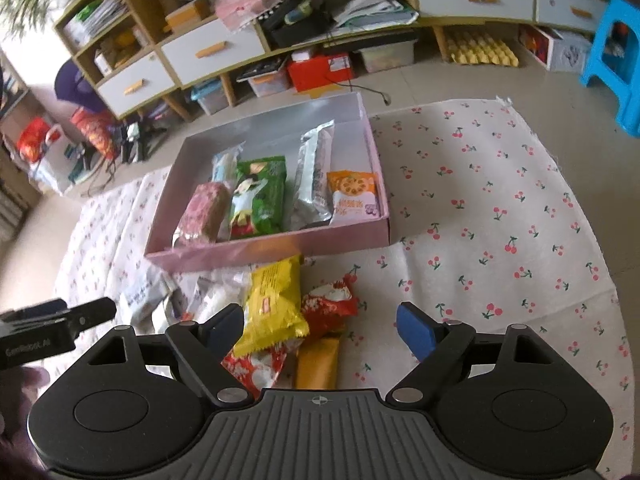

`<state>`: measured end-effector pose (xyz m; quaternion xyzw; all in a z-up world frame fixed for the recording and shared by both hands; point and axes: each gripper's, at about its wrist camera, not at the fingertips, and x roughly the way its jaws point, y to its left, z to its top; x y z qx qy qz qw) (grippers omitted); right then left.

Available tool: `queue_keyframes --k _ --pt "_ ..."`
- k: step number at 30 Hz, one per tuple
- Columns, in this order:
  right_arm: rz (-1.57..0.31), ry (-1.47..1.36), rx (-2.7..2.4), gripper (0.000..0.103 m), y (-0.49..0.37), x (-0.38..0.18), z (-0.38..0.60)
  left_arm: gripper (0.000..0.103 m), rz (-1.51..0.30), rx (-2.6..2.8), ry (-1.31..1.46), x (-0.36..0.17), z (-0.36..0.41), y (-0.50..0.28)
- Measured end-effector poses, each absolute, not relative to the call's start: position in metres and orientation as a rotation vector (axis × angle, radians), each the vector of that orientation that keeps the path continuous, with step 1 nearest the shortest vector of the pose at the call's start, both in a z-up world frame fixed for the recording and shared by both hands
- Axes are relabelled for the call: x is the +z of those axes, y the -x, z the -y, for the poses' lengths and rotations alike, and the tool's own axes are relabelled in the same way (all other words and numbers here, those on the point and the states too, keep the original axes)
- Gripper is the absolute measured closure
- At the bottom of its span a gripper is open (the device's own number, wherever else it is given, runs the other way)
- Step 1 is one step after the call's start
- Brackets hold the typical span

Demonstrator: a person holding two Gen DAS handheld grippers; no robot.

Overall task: Organize snacks
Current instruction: 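Open both tools and withdraw them back over the snack pile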

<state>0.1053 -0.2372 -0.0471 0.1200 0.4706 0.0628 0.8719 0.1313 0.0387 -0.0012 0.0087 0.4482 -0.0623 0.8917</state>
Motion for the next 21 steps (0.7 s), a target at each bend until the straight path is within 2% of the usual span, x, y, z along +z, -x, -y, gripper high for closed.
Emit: queue_keyframes --k 8,16,21 --pt "-0.983 -0.14 0.178 0.018 -0.098 -0.056 0.22 0.003 -0.974 -0.096 -0.001 -0.021 -0.061 -0.135" --pt "-0.993 -0.076 0.205 0.018 -0.097 -0.068 0.209 0.003 -0.869 -0.191 -0.153 -0.035 -0.073 -0.144" --pt "-0.934 -0.054 0.28 0.018 -0.092 -0.067 0.192 0.003 -0.804 -0.278 -0.194 -0.043 -0.077 -0.147"
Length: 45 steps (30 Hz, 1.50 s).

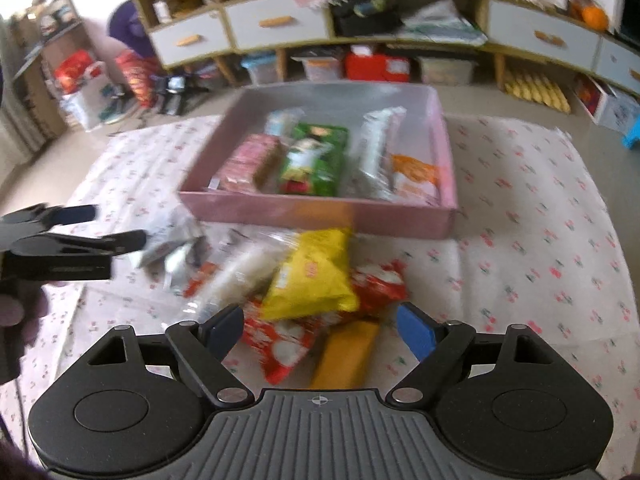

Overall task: Organize snacks
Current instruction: 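Open both tools and withdraw them back over the snack pile, then grasp the clear bag of white rolls with the right tool while the left tool grasps the white rice-cake bag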

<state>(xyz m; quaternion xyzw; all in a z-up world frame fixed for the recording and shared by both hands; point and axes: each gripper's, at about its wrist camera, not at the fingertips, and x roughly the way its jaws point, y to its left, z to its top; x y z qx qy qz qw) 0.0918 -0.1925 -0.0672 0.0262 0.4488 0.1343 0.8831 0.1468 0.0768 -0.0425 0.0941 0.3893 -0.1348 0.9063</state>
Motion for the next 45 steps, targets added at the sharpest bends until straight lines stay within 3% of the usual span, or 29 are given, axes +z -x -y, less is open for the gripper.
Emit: queue_keyframes --k 6,11,14,17,22,25,28,34,40,45 --pt "-0.858 -0.066 0.4 0.017 -0.089 -0.067 0.167 0.01 -0.808 -0.37 -0.264 -0.058 -0.067 -0.149" --pt "-0.84 -0.067 0.453 0.018 -0.093 -0.074 0.144 0.01 -0.798 -0.379 -0.269 -0.062 -0.065 -0.149" --pt "-0.825 -0.08 0.466 0.018 -0.097 -0.079 0.135 0.018 -0.812 -0.388 -0.214 -0.061 -0.07 -0.152" --pt "-0.814 -0.081 0.464 0.019 -0.1 -0.083 0.13 0.039 -0.839 -0.399 -0.173 -0.062 -0.074 -0.155" --pt "-0.84 -0.069 0.456 0.029 -0.106 -0.094 0.122 0.046 -0.875 -0.361 -0.184 -0.061 -0.074 -0.154" --pt "-0.862 -0.018 0.444 0.033 -0.103 -0.101 0.117 0.047 -0.903 -0.318 -0.191 -0.059 -0.073 -0.152" --pt "-0.877 0.022 0.435 0.049 -0.101 -0.106 0.117 0.049 -0.925 -0.279 -0.194 -0.058 -0.073 -0.146" --pt "-0.918 -0.038 0.437 0.059 -0.104 -0.106 0.134 0.049 -0.997 -0.255 -0.186 -0.053 -0.076 -0.133" --pt "-0.938 -0.123 0.429 0.054 -0.109 -0.105 0.138 0.04 -0.984 -0.282 -0.229 -0.058 -0.074 -0.127" --pt "-0.949 -0.15 0.383 0.053 -0.115 -0.107 0.131 0.039 -1.01 -0.237 -0.135 -0.058 -0.077 -0.133"
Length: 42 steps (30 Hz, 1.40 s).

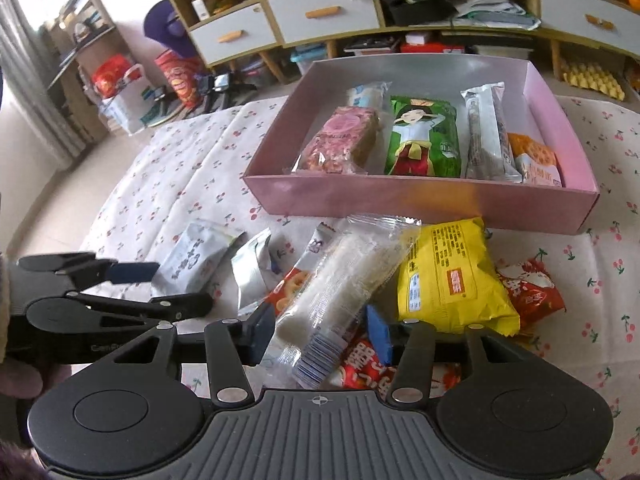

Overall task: Organize snacks
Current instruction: 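Grasp the clear bag of white rolls with the right tool while the left tool grasps the white rice-cake bag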

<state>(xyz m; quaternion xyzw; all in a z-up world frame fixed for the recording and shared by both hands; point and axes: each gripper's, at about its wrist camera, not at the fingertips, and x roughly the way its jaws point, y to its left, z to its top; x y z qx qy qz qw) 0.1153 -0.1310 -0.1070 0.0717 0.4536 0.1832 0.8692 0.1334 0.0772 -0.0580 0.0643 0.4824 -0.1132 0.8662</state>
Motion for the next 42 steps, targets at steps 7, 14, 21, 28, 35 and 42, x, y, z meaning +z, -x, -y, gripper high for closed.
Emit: queue_keyframes --k 7,14,21,28,35,42 --pt "-0.939 -0.134 0.328 0.054 -0.118 -0.112 0.12 0.041 -1.003 -0.173 -0.098 -0.058 -0.072 -0.134" --pt "-0.92 -0.132 0.326 0.064 -0.116 -0.107 0.123 0.05 -0.999 -0.16 -0.138 -0.053 -0.068 -0.13" --pt "-0.948 -0.215 0.341 0.078 -0.121 -0.101 0.136 0.051 -1.016 -0.155 -0.093 -0.05 -0.071 -0.133" --pt "-0.991 -0.237 0.375 0.077 -0.126 -0.102 0.139 0.052 -1.033 -0.153 -0.045 -0.049 -0.072 -0.134" --pt "-1.006 -0.219 0.403 0.071 -0.126 -0.11 0.131 0.052 -1.05 -0.145 -0.051 -0.052 -0.069 -0.134" --pt "-1.005 -0.155 0.405 0.072 -0.121 -0.113 0.121 0.052 -1.051 -0.142 -0.051 -0.051 -0.069 -0.133"
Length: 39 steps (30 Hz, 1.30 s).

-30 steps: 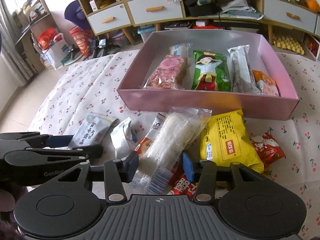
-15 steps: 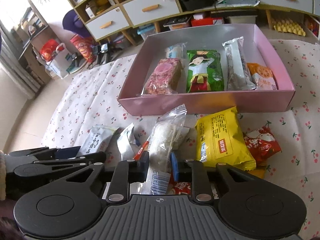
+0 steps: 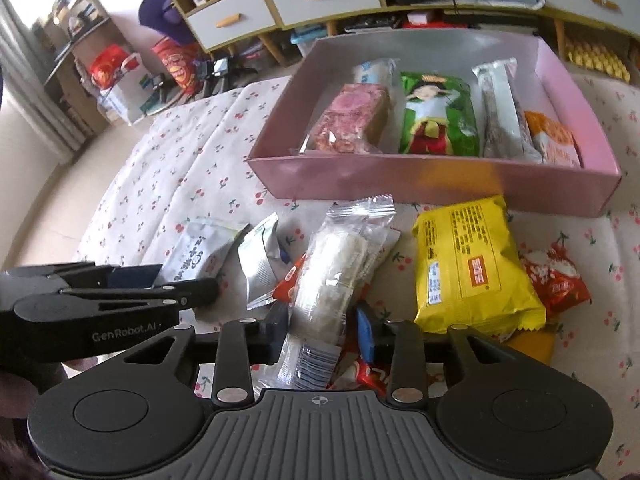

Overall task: Organize snacks
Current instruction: 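Grasp the clear bag of white rolls with the right tool while the left tool grasps the white rice-cake bag, then carry both bags into the pink box and open both tools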

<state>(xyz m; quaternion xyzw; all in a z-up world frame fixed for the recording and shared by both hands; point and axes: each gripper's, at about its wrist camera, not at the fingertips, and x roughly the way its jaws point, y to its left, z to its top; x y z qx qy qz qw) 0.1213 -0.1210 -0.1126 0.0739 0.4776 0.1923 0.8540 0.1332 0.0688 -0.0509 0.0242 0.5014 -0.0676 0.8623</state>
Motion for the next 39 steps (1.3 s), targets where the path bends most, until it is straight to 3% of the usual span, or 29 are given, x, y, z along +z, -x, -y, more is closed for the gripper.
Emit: queue_keyframes --k 7,20,39 --pt "-0.986 -0.197 0.431 0.082 -0.117 -0.099 0.125 0.053 -1.043 -0.144 0.002 -0.04 -0.074 -0.133" --pt "-0.977 -0.475 0.463 0.082 -0.117 -0.072 0.163 0.053 -0.984 -0.155 0.089 -0.019 -0.074 -0.133" --pt "-0.798 -0.617 0.305 0.082 -0.143 -0.059 0.252 0.054 -0.787 -0.228 0.116 -0.007 -0.028 -0.15"
